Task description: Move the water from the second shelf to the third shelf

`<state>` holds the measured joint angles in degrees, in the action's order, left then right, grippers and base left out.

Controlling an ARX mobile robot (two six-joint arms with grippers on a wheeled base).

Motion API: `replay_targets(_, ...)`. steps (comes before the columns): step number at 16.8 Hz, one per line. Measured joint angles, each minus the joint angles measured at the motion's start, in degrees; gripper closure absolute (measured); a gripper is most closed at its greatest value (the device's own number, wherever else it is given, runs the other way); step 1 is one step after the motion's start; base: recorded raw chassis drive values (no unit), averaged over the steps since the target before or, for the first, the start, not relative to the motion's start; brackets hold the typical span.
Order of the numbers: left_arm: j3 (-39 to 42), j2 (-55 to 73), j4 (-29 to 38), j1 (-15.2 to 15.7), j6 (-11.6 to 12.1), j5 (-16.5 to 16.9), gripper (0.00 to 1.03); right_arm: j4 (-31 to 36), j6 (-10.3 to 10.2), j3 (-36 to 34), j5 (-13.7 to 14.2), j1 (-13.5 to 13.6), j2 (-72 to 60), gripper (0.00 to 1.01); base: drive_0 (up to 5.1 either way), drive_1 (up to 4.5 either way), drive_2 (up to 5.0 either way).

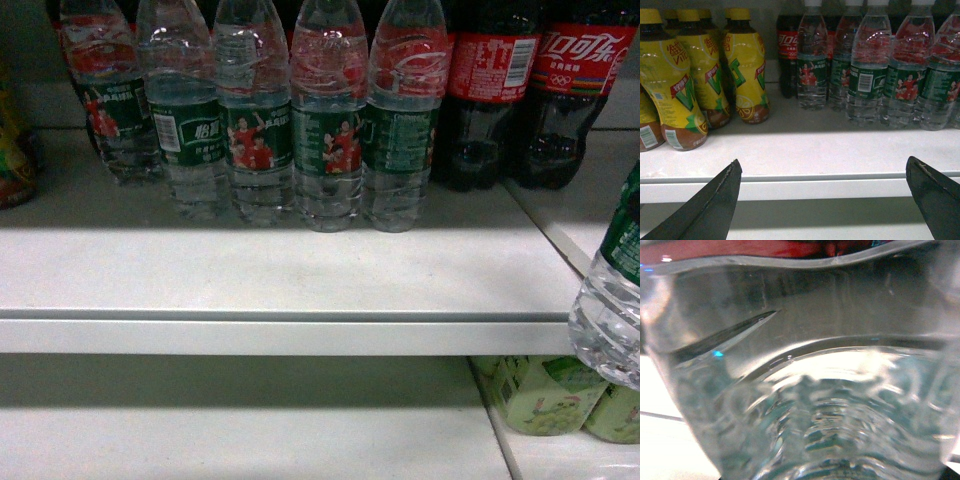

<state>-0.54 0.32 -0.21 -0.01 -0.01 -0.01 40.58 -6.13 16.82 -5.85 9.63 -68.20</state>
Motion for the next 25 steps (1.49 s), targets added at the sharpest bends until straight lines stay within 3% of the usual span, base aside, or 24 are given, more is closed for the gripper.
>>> replay_targets(8,0.0,0.0,0.0,0.0,0.0,0.0,0.05,-4.5,0.6,-4.8,-5.8,-7.6,12.6,0.59,0.0,0.00,0.0)
replay_targets(13,0.0,0.0,0.0,0.0,0.0,0.0,0.05,-7.6,-0.3,-6.3,-11.0,-9.7,21.2,0.59,0.0,0.00,0.0)
replay_targets(18,0.0,0.0,0.0,0.0,0.0,0.0,0.05,-11.9,-1.0,-6.5,-11.3,-9.7,27.5,0.59,0.0,0.00,0.0)
replay_targets(25,0.0,0.0,0.0,0.0,0.0,0.0,0.05,-11.5,-1.2,-6.5,-10.8,-10.1,27.0,0.59,0.0,0.00,0.0)
